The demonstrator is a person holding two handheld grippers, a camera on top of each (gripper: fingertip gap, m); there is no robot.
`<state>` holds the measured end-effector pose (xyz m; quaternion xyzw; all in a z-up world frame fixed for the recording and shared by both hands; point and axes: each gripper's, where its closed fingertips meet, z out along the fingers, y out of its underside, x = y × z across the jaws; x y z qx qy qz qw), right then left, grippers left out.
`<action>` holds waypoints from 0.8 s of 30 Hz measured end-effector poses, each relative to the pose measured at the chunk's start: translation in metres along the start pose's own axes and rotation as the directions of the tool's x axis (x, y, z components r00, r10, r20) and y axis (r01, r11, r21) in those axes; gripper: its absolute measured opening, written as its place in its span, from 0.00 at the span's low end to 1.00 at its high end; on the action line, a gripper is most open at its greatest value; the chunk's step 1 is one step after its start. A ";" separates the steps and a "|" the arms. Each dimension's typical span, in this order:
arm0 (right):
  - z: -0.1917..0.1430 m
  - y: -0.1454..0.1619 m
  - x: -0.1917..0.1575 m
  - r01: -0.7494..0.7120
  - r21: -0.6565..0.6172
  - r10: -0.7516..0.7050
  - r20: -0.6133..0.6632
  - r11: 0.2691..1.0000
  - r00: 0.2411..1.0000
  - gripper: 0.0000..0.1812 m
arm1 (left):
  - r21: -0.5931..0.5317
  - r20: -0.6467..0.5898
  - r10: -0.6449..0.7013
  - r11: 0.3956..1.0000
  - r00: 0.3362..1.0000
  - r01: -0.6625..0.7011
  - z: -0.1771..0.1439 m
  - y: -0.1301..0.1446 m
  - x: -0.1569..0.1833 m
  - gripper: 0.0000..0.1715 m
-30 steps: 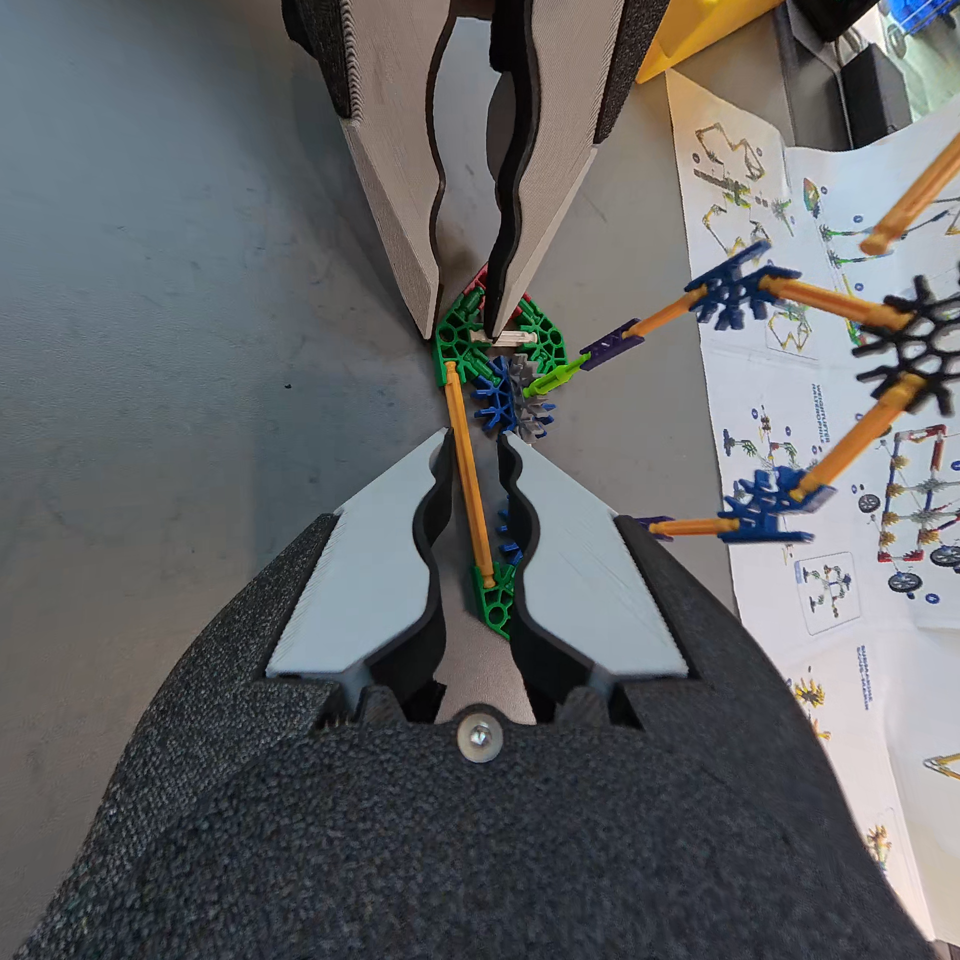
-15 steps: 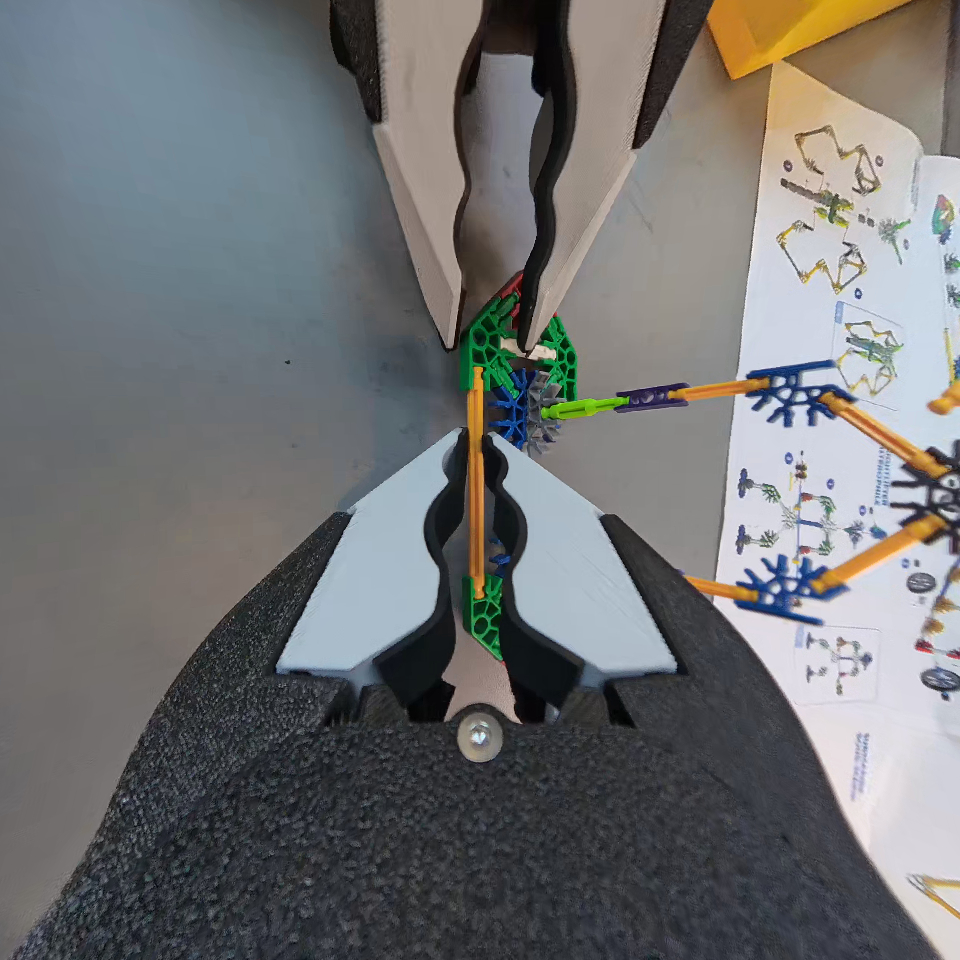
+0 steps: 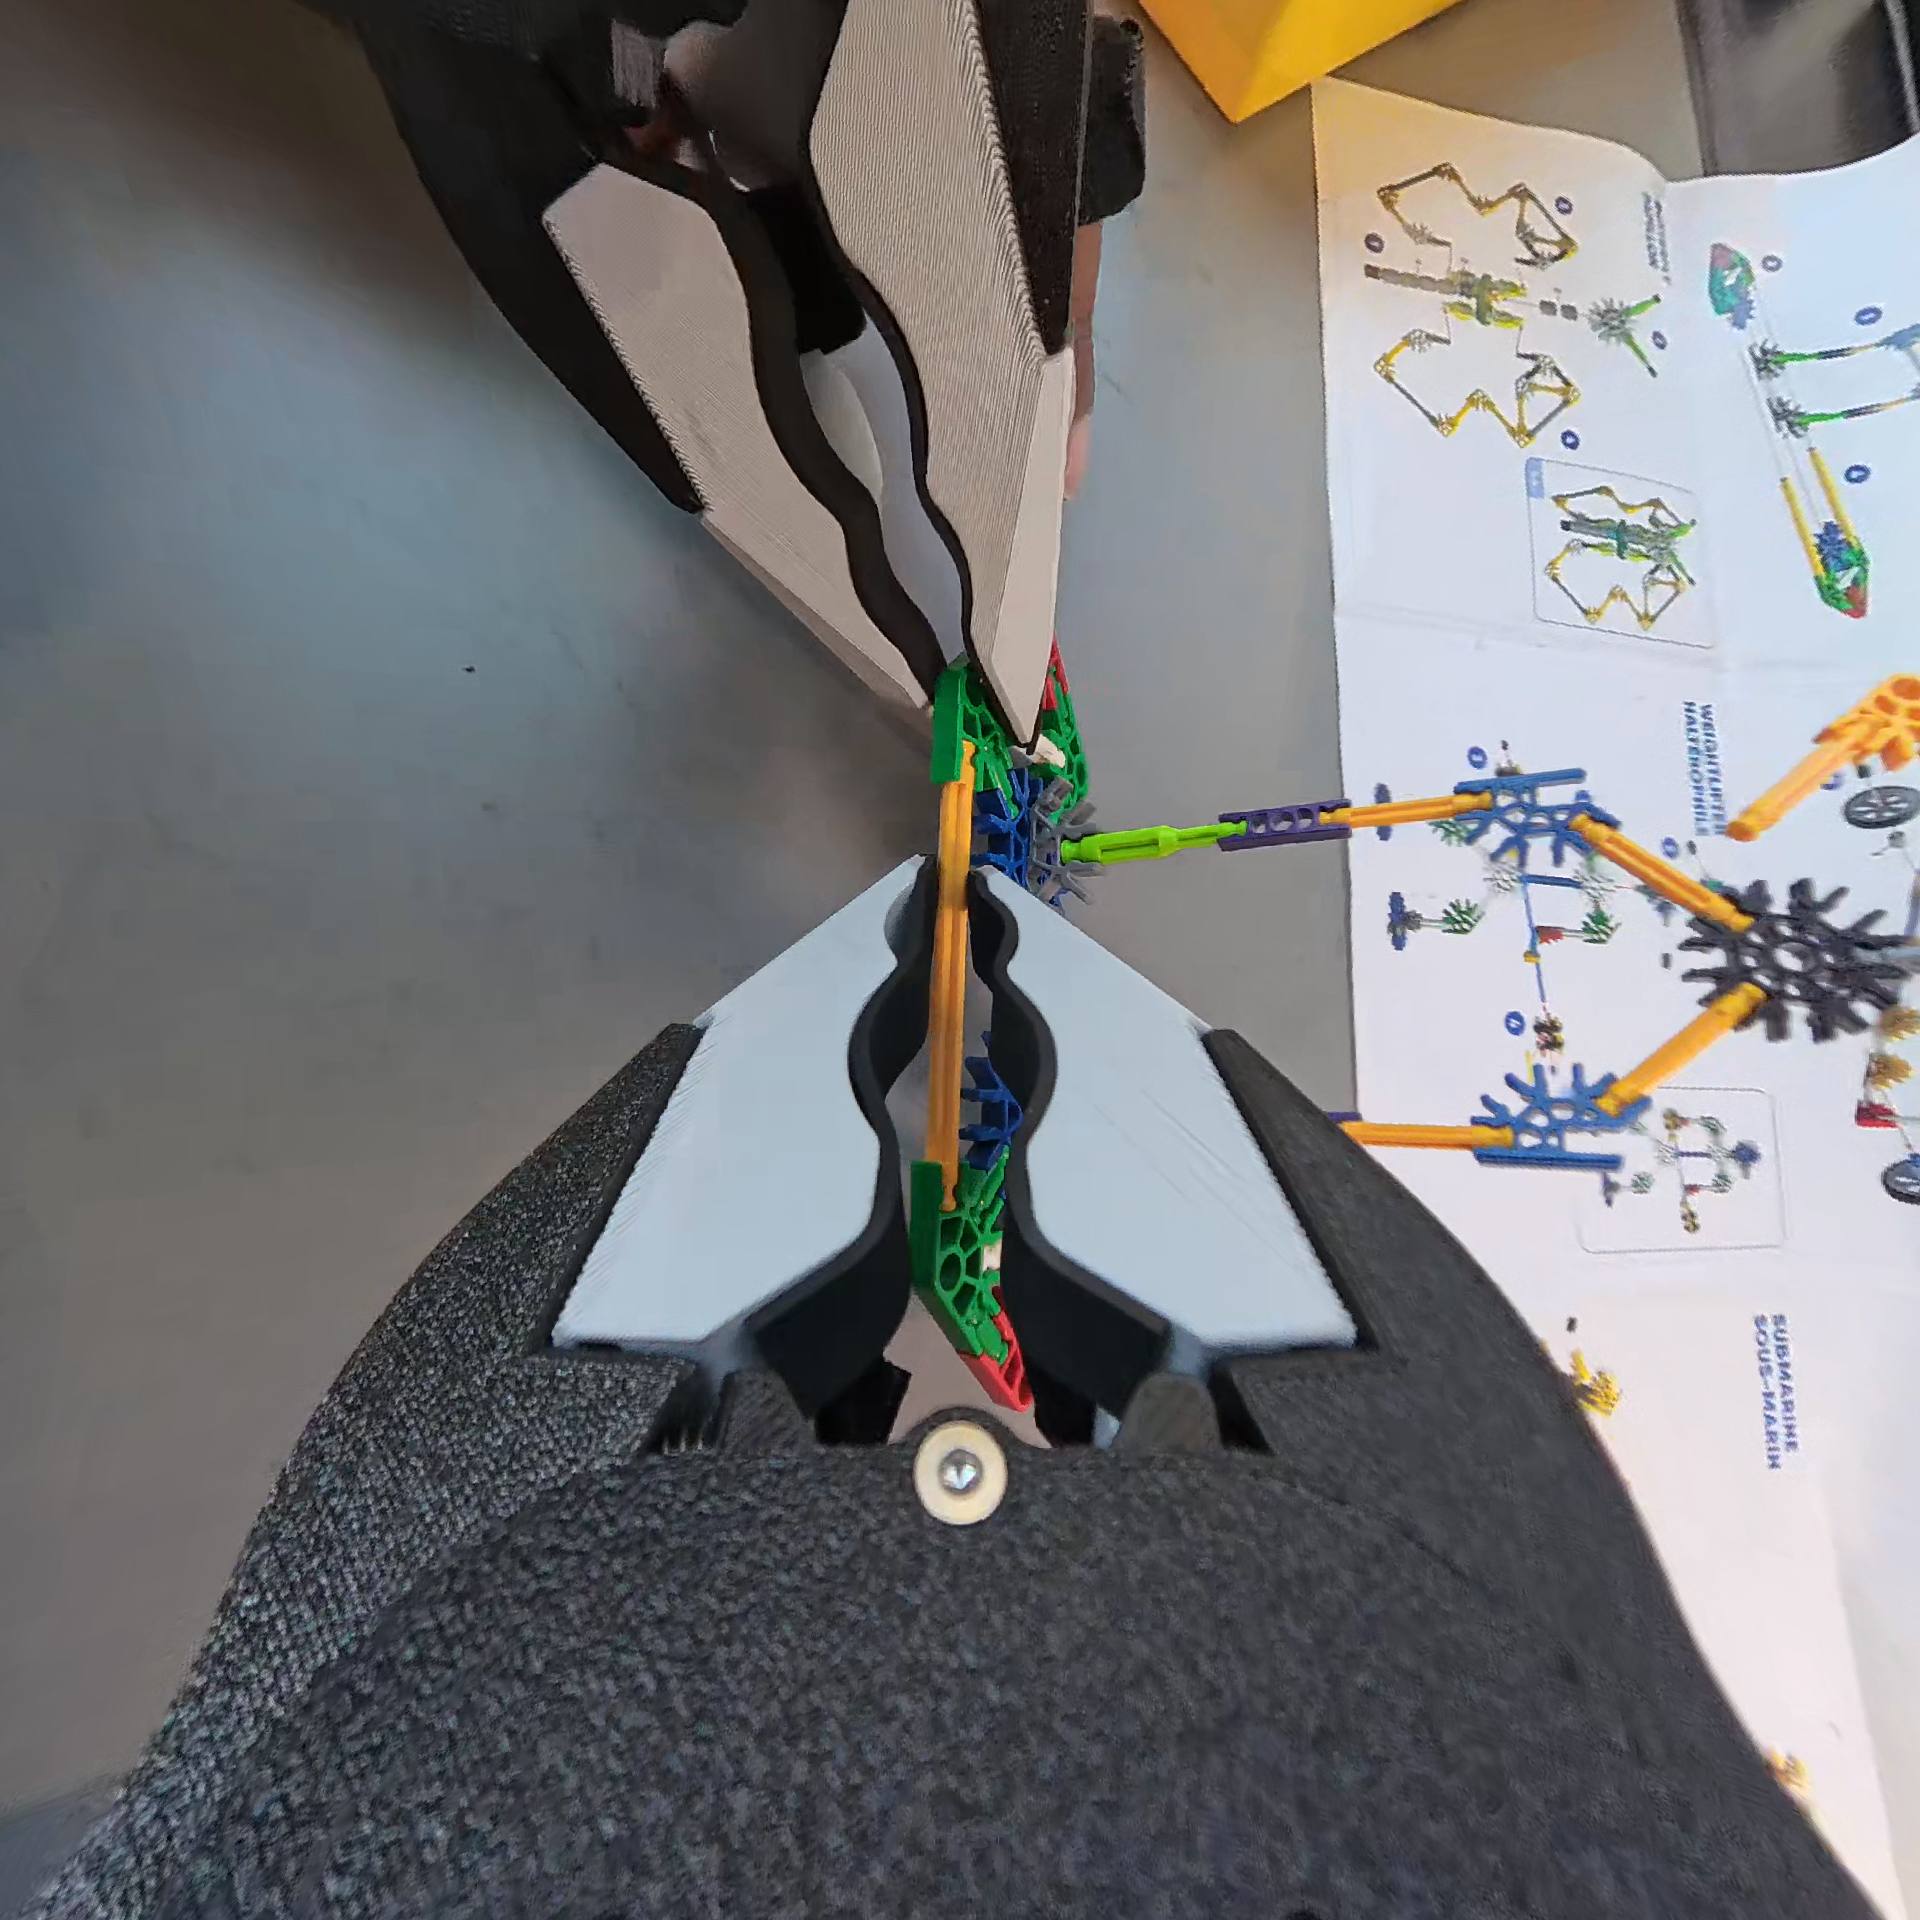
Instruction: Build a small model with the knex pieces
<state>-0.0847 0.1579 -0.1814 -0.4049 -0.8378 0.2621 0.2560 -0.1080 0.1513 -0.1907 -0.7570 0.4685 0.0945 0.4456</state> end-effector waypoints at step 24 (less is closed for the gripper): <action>0.003 -0.020 0.001 0.092 0.102 -0.079 -0.119 0.991 0.990 0.03 | 0.126 -0.071 -0.234 0.962 0.970 0.241 -0.015 -0.004 0.001 0.03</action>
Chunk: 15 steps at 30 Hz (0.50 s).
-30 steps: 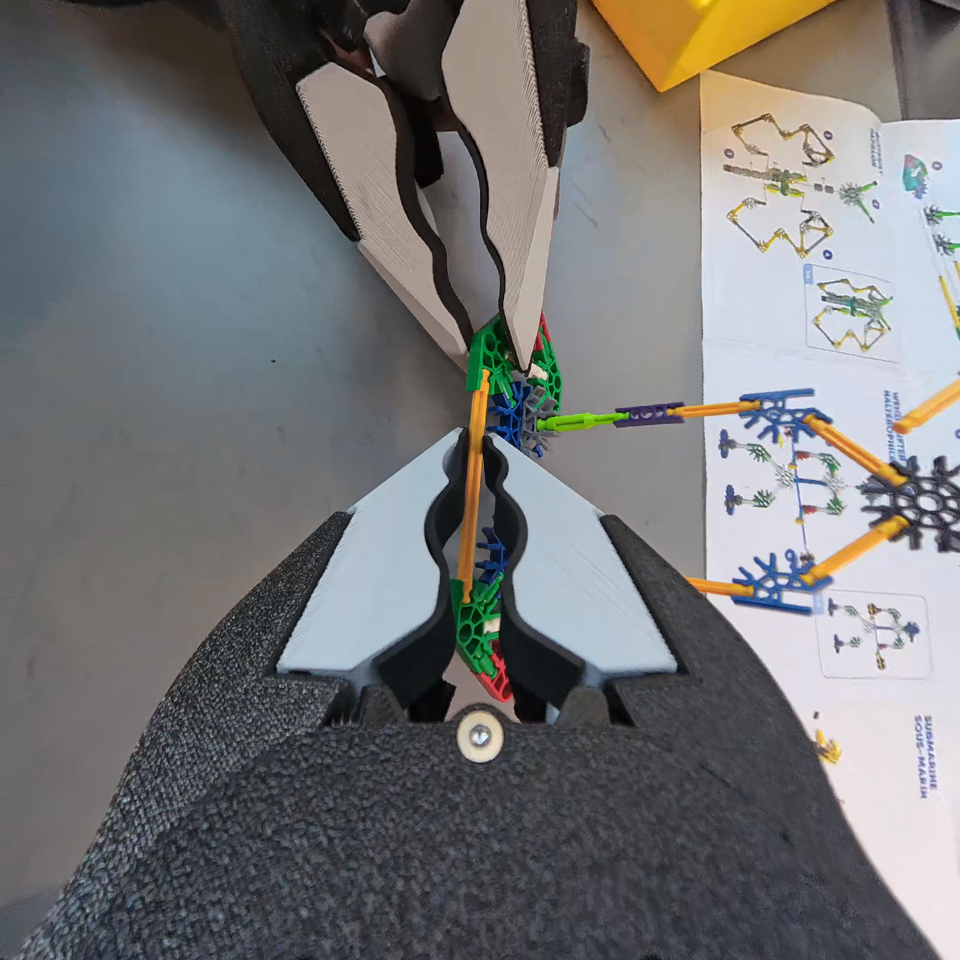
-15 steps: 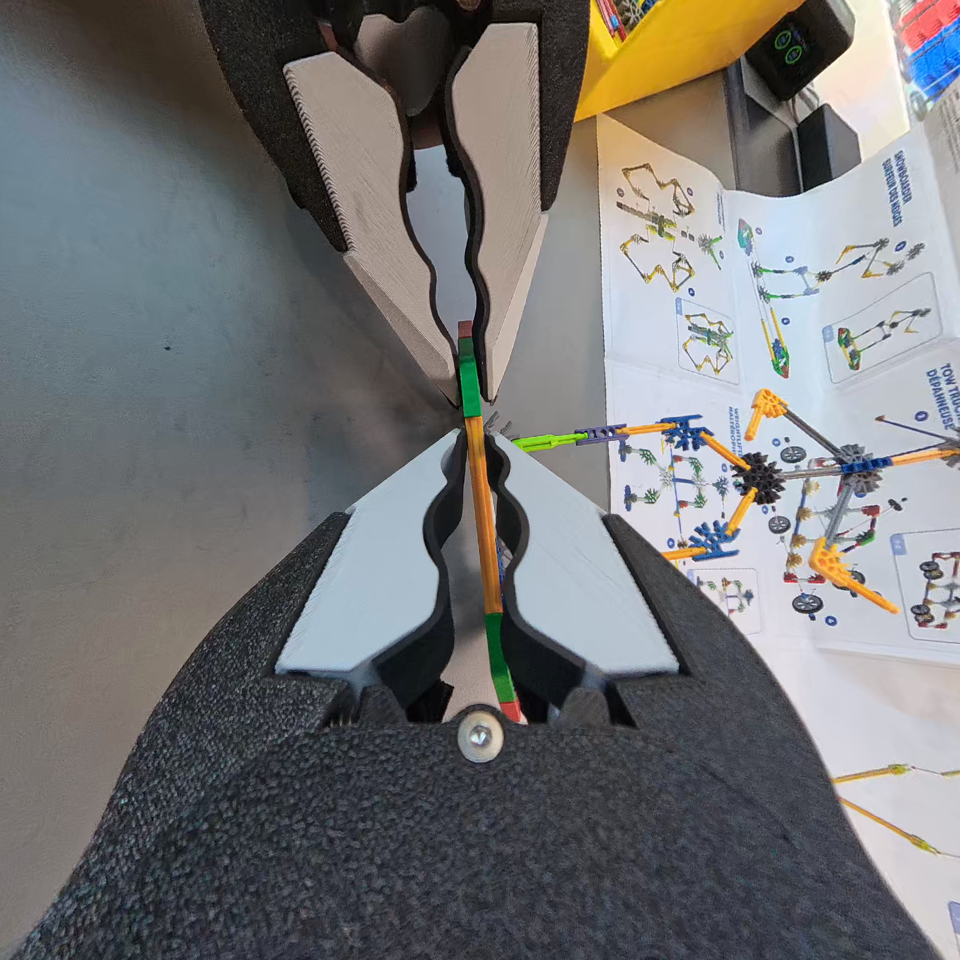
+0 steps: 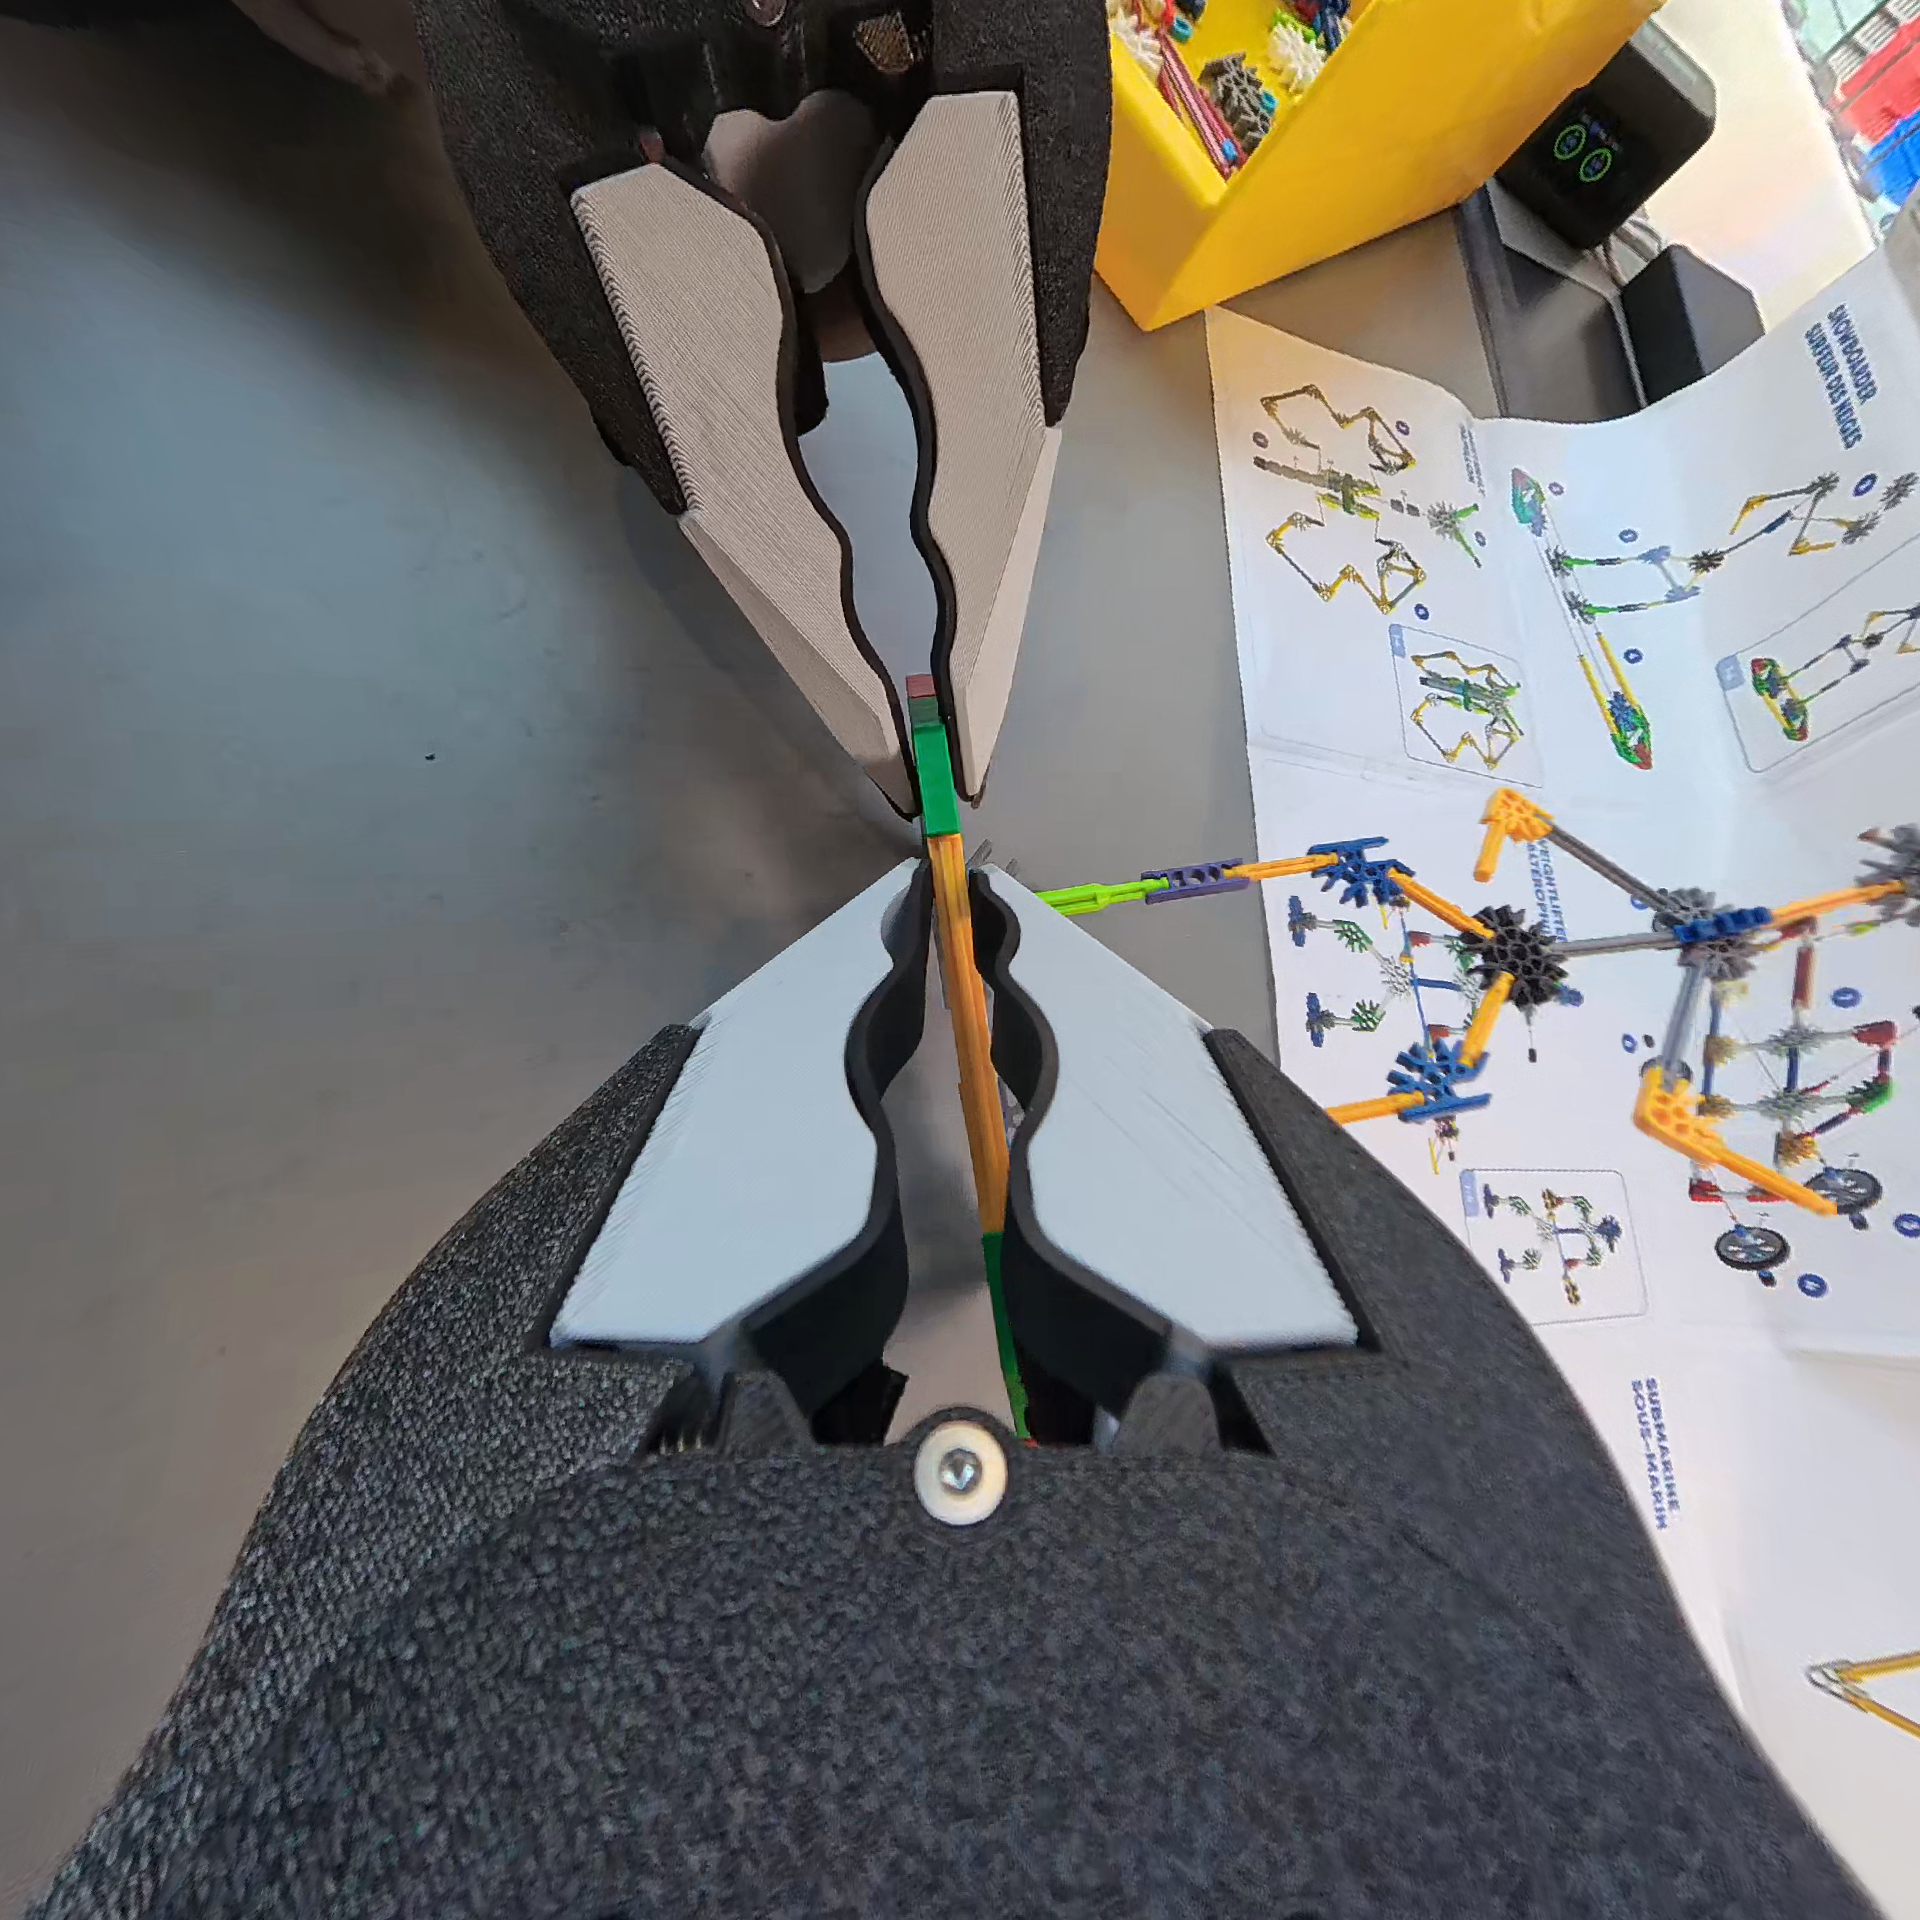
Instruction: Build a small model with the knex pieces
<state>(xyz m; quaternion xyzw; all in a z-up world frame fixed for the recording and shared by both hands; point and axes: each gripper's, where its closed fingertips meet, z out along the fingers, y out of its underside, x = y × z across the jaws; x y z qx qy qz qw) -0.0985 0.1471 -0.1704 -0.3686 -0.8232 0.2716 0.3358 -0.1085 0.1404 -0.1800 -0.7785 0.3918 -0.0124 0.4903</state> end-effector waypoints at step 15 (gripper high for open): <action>-0.004 0.003 -0.012 -0.044 0.033 0.042 0.058 0.998 0.997 0.03 | 0.037 -0.075 -0.086 0.995 0.993 0.089 0.003 -0.005 0.009 0.05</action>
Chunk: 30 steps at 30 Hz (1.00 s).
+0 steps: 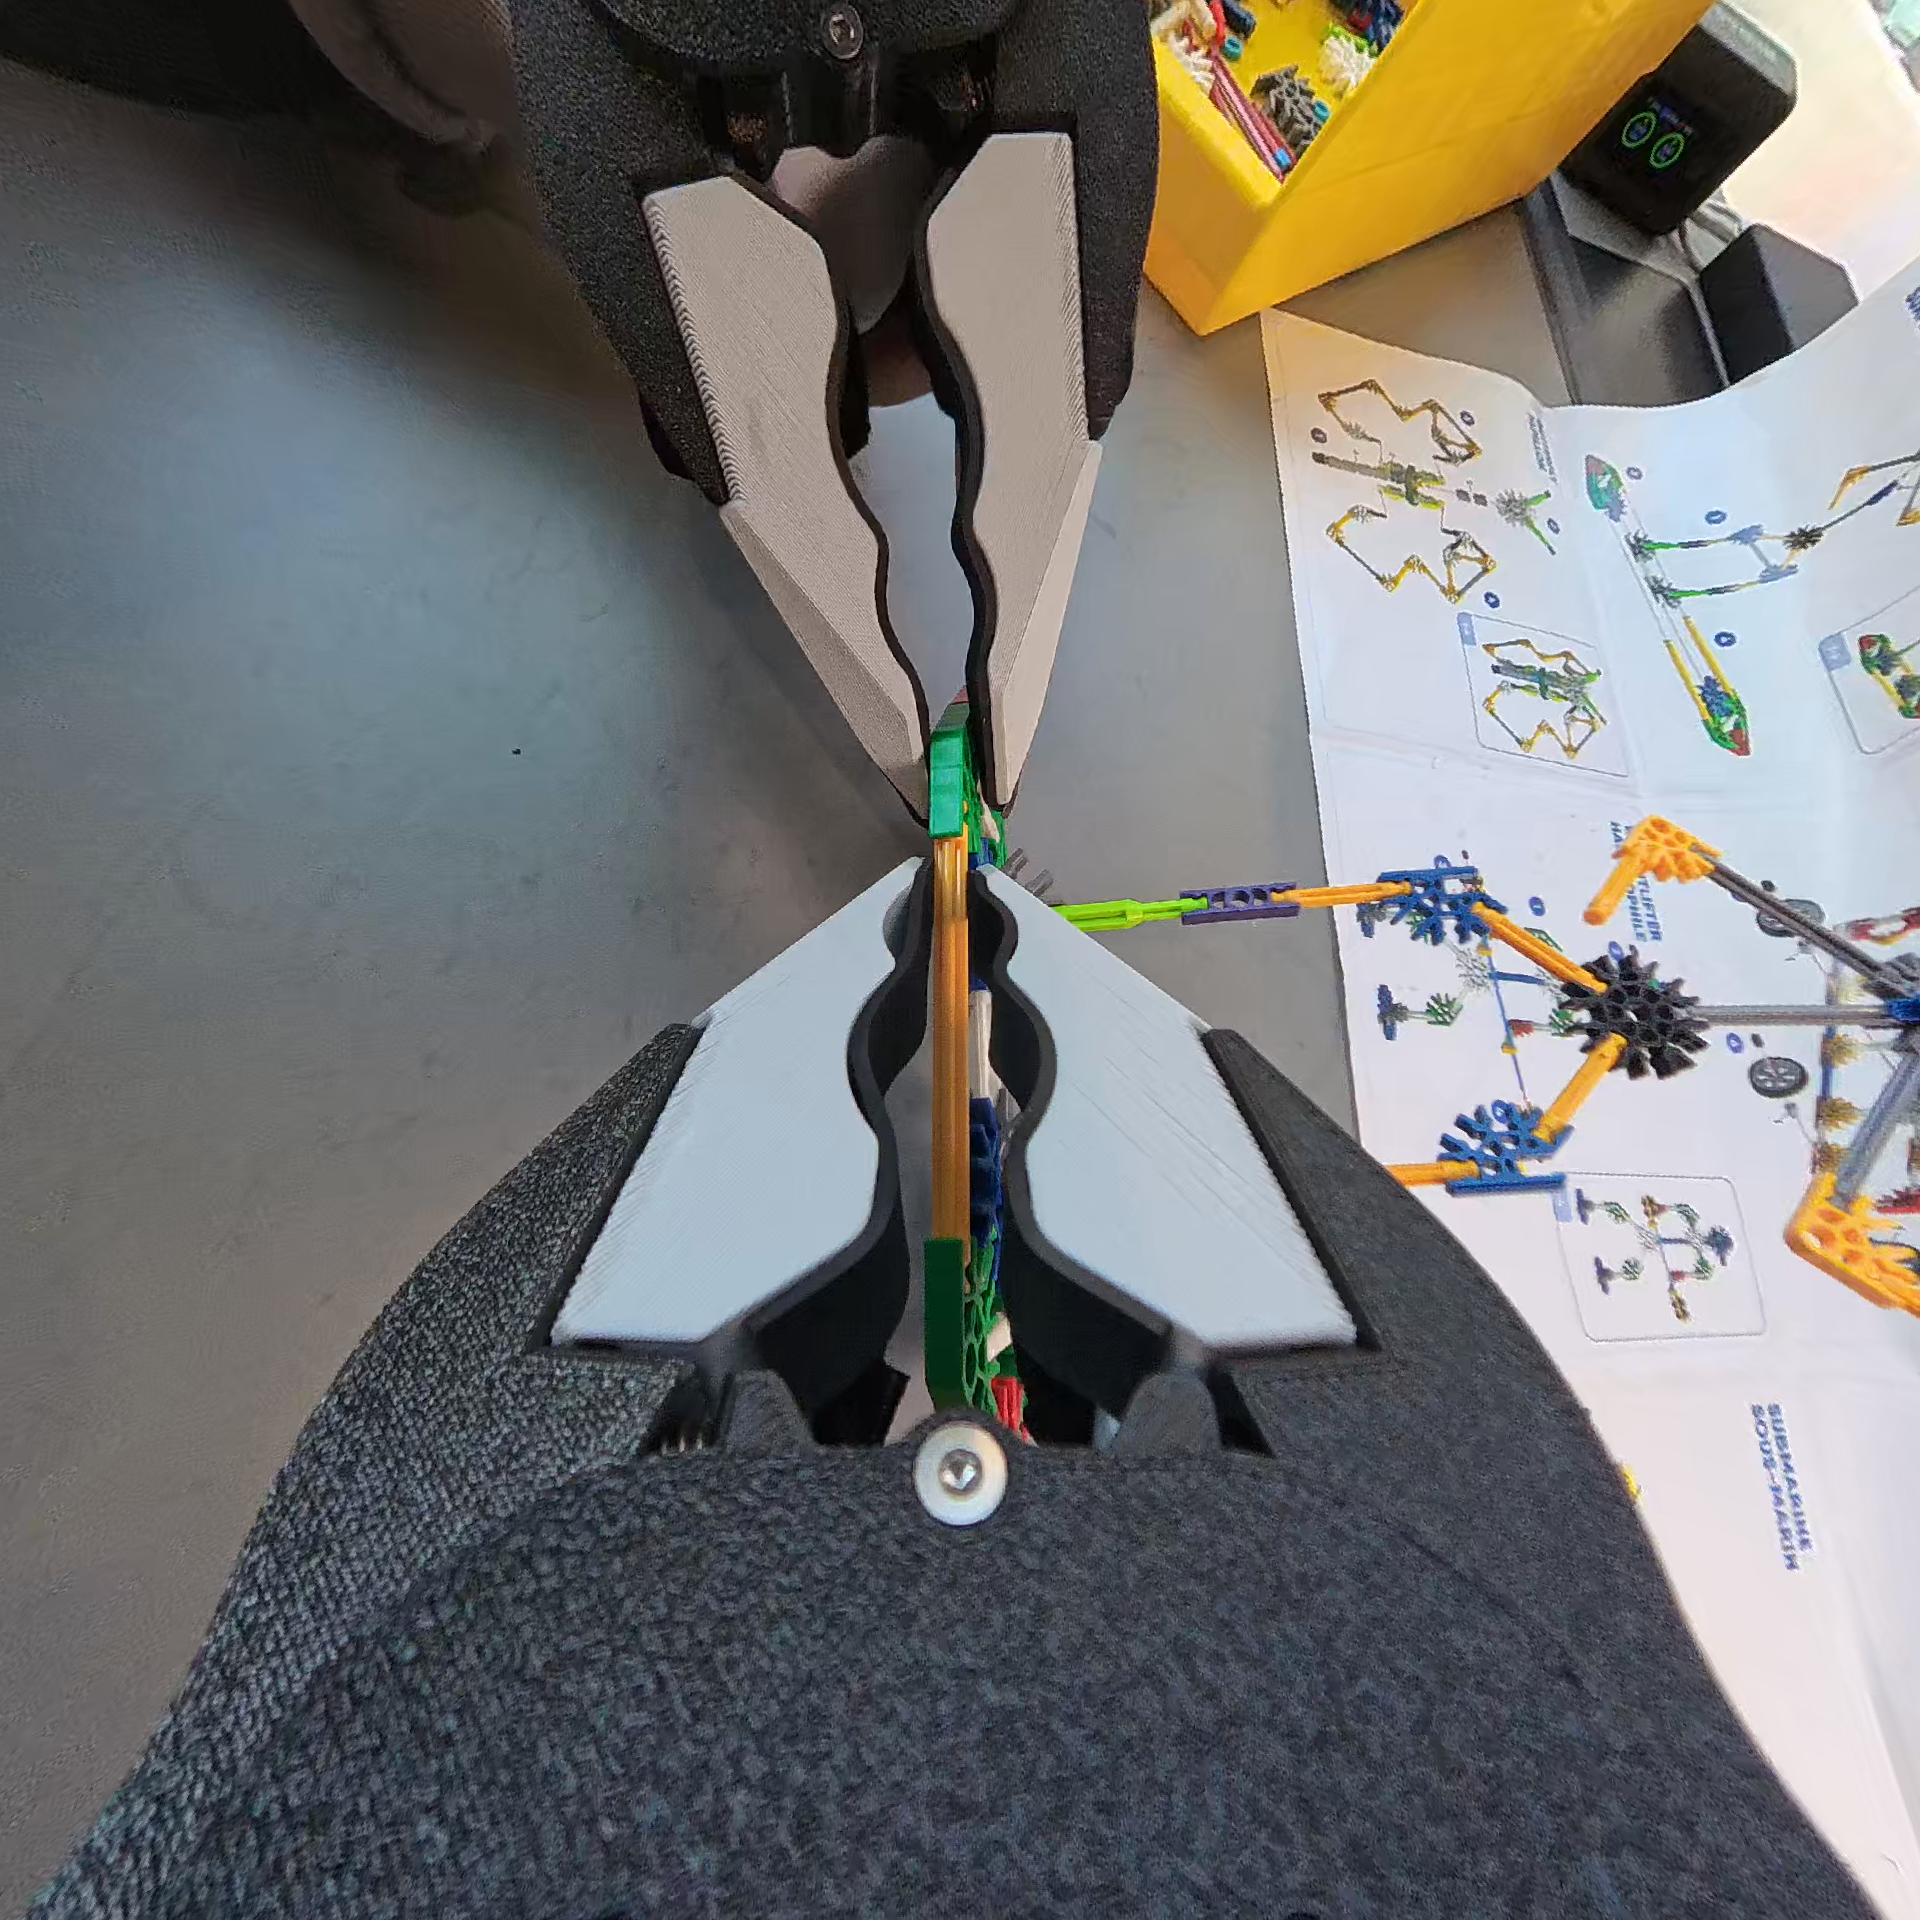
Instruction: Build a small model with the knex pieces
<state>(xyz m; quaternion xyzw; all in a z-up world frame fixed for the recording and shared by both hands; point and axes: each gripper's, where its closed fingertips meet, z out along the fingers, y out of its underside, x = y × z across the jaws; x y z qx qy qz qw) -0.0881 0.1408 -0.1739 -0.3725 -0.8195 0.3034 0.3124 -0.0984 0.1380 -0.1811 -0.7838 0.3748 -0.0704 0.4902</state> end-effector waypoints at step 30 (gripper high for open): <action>0.000 -0.005 0.003 -0.063 0.015 0.063 -0.011 0.998 0.998 0.03 | 0.049 -0.189 -0.200 0.976 0.961 0.213 -0.005 -0.005 0.004 0.03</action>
